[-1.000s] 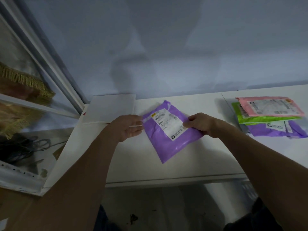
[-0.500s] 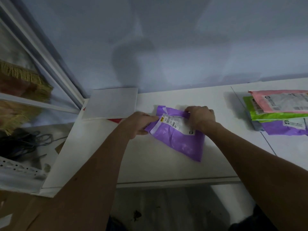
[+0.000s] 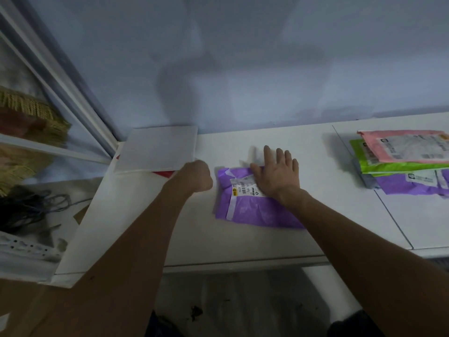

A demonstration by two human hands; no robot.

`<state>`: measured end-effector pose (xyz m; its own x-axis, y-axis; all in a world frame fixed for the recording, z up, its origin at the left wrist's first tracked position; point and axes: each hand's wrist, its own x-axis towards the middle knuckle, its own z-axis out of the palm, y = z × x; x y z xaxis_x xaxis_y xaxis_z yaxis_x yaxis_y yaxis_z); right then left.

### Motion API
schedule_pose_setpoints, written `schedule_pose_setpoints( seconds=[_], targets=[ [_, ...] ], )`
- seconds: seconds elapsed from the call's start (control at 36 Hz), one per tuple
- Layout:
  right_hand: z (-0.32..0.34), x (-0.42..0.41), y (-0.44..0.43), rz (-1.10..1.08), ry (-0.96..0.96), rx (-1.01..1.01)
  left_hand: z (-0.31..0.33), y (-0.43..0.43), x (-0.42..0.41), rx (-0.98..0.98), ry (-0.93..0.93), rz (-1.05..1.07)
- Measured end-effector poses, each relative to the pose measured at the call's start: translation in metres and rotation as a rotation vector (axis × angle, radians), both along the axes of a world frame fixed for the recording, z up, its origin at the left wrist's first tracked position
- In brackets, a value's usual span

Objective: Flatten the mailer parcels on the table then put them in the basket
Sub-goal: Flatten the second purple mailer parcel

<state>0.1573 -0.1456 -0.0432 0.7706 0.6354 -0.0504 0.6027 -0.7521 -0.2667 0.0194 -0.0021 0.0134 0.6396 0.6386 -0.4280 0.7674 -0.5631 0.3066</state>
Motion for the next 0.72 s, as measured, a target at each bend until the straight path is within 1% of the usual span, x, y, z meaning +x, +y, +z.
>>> schedule_pose_setpoints(
  seconds=[0.03,0.08,0.17,0.22,0.28,0.33,0.39,0.47,0.58,0.64,0.67,0.72],
  targets=[
    [0.000,-0.001,-0.001,-0.001,-0.003,0.001,0.001,-0.001,0.003,0.122,-0.070,-0.028],
    [0.002,-0.002,-0.002,0.003,-0.001,0.008,0.003,-0.006,0.012,0.215,-0.220,-0.052],
    [0.005,-0.001,-0.007,0.016,-0.006,0.004,0.002,-0.024,0.027,0.241,-0.394,-0.129],
    [0.003,-0.001,-0.011,0.018,-0.037,-0.012,-0.004,-0.039,0.033,0.228,-0.436,-0.207],
    [0.000,-0.002,-0.017,0.002,-0.060,-0.028,-0.016,-0.054,0.037,0.256,-0.424,-0.342],
    [-0.003,-0.003,-0.021,-0.017,-0.053,-0.046,-0.030,-0.063,0.038,0.354,-0.349,-0.503],
    [-0.007,-0.005,-0.024,-0.029,-0.024,-0.044,-0.043,-0.067,0.039,0.414,-0.275,-0.584],
    [-0.014,-0.007,-0.024,-0.012,0.047,-0.013,-0.057,-0.066,0.040,0.428,-0.241,-0.598],
    [-0.018,-0.006,-0.022,0.028,0.049,-0.012,-0.072,-0.065,0.038,0.444,-0.202,-0.626],
    [-0.020,-0.007,-0.021,0.044,0.036,-0.007,-0.076,-0.067,0.033,0.439,-0.166,-0.585],
    [-0.021,-0.007,-0.019,0.053,0.031,-0.002,-0.080,-0.066,0.030,0.440,-0.175,-0.544],
    [-0.023,-0.007,-0.019,0.069,0.017,0.004,-0.085,-0.067,0.024,0.465,-0.251,-0.488]
  ],
)
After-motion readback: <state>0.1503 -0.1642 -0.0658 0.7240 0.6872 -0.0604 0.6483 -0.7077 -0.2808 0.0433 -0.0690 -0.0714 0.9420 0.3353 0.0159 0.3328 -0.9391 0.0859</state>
